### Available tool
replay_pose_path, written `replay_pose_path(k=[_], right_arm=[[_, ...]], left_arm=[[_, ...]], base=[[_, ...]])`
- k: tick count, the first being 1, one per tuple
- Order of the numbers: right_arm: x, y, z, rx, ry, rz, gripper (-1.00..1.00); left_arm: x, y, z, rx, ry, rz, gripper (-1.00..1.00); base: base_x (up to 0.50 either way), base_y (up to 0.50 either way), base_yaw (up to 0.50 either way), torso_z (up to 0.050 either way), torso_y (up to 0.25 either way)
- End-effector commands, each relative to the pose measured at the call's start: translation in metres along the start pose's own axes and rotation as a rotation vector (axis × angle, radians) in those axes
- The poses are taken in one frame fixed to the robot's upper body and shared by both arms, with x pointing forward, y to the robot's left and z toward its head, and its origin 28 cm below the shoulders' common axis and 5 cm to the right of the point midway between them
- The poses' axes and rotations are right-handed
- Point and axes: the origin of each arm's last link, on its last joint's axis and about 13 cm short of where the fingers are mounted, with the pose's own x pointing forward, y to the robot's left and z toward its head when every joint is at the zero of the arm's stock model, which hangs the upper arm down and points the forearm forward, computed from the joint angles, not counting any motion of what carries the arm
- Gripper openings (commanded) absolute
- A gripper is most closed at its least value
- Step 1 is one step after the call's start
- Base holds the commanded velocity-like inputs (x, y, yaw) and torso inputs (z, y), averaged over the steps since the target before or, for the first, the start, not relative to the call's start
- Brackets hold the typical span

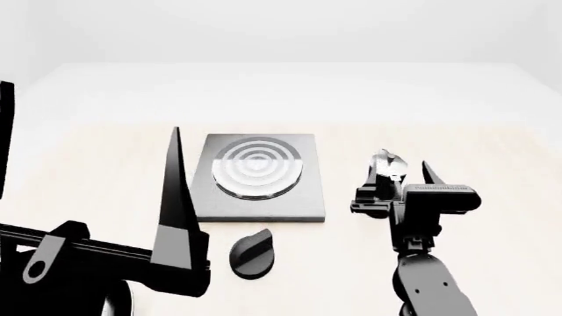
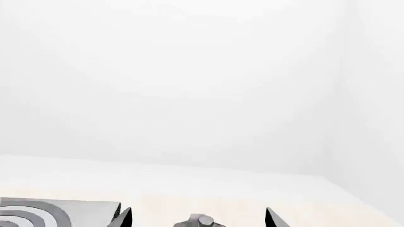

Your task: Turn on the stove and put the moka pot on it.

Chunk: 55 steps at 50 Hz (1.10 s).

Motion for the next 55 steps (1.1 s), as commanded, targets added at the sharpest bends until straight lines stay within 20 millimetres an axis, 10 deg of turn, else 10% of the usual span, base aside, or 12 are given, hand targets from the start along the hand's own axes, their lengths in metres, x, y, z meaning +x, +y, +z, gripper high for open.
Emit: replay_pose_path(k=[1,55], right_arm=[[-0.009,-0.003,-0.041,-0.025,0.101,-0.02,1.0],[-0.025,-0.002,-0.077,-0.04,0.214,-0.025,1.0]], left_arm=[[-0.006,0.004,0.011,0.049,-0.036,0.017,1.0],[-0.005,0.0,0.009,0.008,-0.01,-0.001,1.0]], base=[[0.0,0.0,0.0,0.0,0.0],[0.0,0.0,0.0,0.0,0.0]])
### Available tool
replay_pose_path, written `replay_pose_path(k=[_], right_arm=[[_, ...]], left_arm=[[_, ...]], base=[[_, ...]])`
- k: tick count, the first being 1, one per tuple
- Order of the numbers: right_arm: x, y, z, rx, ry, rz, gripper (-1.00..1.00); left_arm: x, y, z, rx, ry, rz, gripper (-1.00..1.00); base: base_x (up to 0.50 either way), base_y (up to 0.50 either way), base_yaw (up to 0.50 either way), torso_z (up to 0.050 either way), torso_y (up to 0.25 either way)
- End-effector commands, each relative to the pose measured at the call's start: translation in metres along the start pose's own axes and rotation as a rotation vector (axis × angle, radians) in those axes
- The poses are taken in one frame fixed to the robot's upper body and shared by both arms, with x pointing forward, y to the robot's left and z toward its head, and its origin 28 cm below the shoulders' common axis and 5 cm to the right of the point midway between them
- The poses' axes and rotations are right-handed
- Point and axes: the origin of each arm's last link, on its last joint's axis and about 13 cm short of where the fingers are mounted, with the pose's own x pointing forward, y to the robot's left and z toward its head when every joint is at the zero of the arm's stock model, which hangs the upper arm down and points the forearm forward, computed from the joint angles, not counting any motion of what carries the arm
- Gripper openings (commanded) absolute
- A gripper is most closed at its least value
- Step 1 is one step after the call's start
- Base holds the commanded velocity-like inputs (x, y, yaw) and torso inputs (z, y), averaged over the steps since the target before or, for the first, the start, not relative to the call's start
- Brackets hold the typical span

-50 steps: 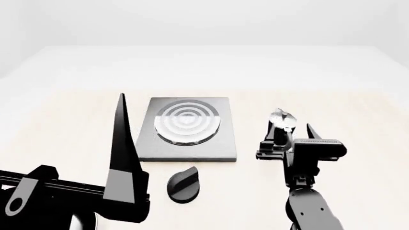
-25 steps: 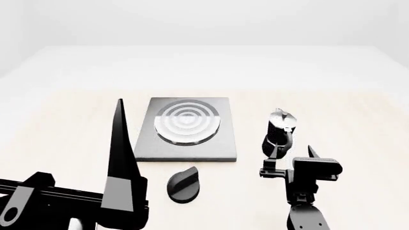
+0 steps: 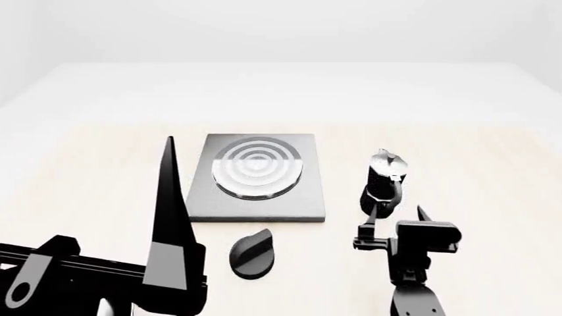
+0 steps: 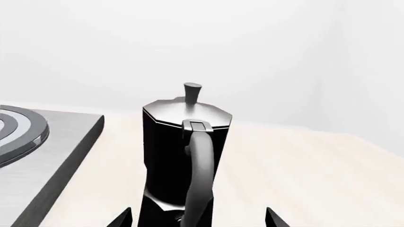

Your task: Turn on the stove and put the moka pot on it.

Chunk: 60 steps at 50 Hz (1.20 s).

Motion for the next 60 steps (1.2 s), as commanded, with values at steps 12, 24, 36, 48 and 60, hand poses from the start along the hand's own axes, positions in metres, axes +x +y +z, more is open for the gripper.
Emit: replay_pose_path(k=[12,24,36,48,60], right_arm=[[0.017,-0.001,0.015,-0.004,-0.01,-0.008,1.0],[0.022,-0.001,0.018,-0.008,-0.006,-0.011,1.0],[0.016,0.0,0.008,-0.016,0.017,-0.009,1.0],[0.017,0.0,0.011,-0.024,-0.021,-0.011,-1.0],[0.042,0.002,0.072,-0.039,-0.162,-0.005,-1.0]], left_arm=[[-0.001,-0.002,0.0,-0.01,0.011,-0.008,1.0],[0.0,-0.002,-0.001,-0.016,0.011,-0.009,1.0],[0.0,-0.003,-0.001,-0.022,0.011,-0.009,1.0],[-0.001,-0.004,-0.001,-0.026,0.015,-0.007,1.0],[-0.002,-0.004,-0.001,-0.031,0.017,-0.005,1.0]], base=[[0.0,0.0,0.0,0.0,0.0],[0.0,0.0,0.0,0.0,0.0],[0.0,0.0,0.0,0.0,0.0],[0.0,0.0,0.0,0.0,0.0],[0.0,0.0,0.0,0.0,0.0]])
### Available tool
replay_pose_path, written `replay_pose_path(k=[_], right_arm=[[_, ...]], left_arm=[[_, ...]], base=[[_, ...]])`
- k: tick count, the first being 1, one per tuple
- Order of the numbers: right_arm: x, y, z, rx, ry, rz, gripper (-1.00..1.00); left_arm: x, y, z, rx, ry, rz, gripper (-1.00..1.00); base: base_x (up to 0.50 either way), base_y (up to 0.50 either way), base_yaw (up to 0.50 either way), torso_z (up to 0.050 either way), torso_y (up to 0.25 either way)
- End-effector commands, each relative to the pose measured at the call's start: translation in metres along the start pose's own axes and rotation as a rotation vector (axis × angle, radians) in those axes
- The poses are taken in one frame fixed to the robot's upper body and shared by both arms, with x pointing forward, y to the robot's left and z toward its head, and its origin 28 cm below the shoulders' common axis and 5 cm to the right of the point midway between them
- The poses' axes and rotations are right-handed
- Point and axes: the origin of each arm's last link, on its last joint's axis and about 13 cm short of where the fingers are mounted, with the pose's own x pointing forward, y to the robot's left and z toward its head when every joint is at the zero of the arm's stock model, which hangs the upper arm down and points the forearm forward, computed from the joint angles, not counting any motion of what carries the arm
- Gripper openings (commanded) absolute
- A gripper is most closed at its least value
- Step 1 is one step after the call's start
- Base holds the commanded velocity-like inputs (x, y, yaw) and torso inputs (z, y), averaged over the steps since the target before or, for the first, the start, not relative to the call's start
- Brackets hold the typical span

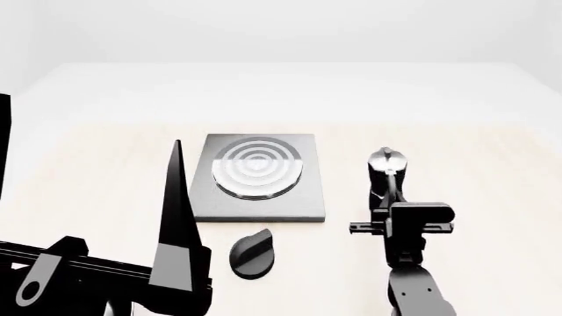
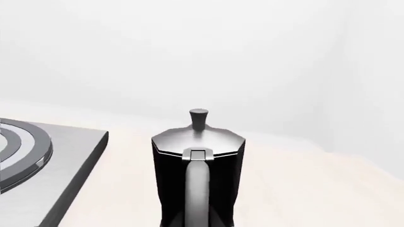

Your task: Turn on the stove and put the moka pot on it.

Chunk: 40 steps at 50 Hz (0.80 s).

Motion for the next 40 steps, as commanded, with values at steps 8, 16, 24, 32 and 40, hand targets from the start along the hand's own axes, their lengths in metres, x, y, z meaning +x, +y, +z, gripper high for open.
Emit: replay_pose_path(k=[8,16,24,32,40], right_arm=[[0.041,-0.004,0.094,0.001,-0.215,-0.024,-1.0],[0.067,-0.003,0.128,0.016,-0.26,-0.022,-1.0],[0.105,0.001,0.148,0.119,-0.246,-0.028,-1.0],[0.113,0.011,0.173,0.123,-0.248,-0.025,-1.0],[0.115,0.02,0.18,0.047,-0.226,-0.007,-1.0]], left_arm=[[-0.002,0.001,0.0,-0.009,0.004,0.008,1.0],[-0.004,0.001,0.0,-0.011,0.005,0.017,1.0],[-0.003,0.002,-0.002,-0.012,0.009,0.016,1.0],[-0.005,0.002,-0.001,-0.013,0.01,0.022,1.0],[-0.007,0.003,0.0,-0.008,0.013,0.029,1.0]], base=[[0.0,0.0,0.0,0.0,0.001],[0.0,0.0,0.0,0.0,0.001],[0.0,0.0,0.0,0.0,0.001],[0.0,0.0,0.0,0.0,0.001],[0.0,0.0,0.0,0.0,0.001]])
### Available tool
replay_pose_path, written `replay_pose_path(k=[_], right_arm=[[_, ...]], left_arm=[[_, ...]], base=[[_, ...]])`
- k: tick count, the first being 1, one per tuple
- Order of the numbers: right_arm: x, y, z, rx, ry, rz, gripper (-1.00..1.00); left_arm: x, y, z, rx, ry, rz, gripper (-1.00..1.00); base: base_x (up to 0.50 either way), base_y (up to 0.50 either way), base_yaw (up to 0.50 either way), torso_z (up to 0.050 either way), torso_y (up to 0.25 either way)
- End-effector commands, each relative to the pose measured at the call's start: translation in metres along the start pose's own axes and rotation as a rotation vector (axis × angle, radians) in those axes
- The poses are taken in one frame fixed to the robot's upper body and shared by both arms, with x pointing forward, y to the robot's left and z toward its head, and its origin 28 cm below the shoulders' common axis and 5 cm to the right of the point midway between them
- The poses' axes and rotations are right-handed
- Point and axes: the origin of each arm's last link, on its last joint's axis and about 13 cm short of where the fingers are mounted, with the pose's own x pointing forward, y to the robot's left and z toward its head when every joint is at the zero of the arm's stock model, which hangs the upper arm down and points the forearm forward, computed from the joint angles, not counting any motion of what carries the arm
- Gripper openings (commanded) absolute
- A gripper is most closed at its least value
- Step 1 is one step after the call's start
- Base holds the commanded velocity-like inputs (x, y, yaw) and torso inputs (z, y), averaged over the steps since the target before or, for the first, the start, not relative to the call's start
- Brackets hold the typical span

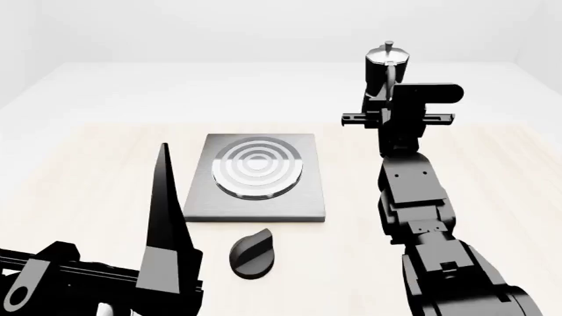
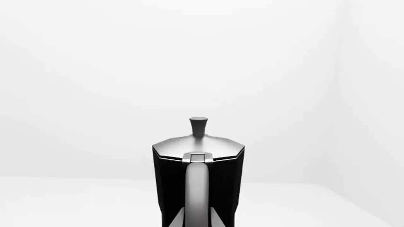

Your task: Turn on the stove and put the moka pot on it.

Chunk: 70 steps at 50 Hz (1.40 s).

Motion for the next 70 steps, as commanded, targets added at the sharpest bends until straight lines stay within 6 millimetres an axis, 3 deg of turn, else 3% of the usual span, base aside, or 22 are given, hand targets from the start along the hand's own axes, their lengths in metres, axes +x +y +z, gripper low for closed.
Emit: replay_pose_path(k=[1,12,33,70], right_arm=[[0.014,0.017,0.024,-0.061,-0.035,0.035,-1.0],[0.019,0.032,0.042,0.112,-0.101,0.222,-1.0],[0.012,0.057,0.044,0.218,-0.117,0.392,-1.0],[-0.026,0.102,0.02,0.35,-0.049,0.511,-1.0]], left_arm=[[-0.002,0.001,0.0,0.002,0.003,0.007,1.0],[-0.001,0.001,0.0,0.0,0.002,0.005,1.0],[0.0,0.0,0.0,-0.005,0.01,0.001,1.0],[-0.001,0.001,-0.002,0.002,0.035,0.005,1.0]], base=[[0.0,0.0,0.0,0.0,0.0],[0.0,0.0,0.0,0.0,0.002],[0.0,0.0,0.0,0.0,0.001],[0.0,0.0,0.0,0.0,0.001]])
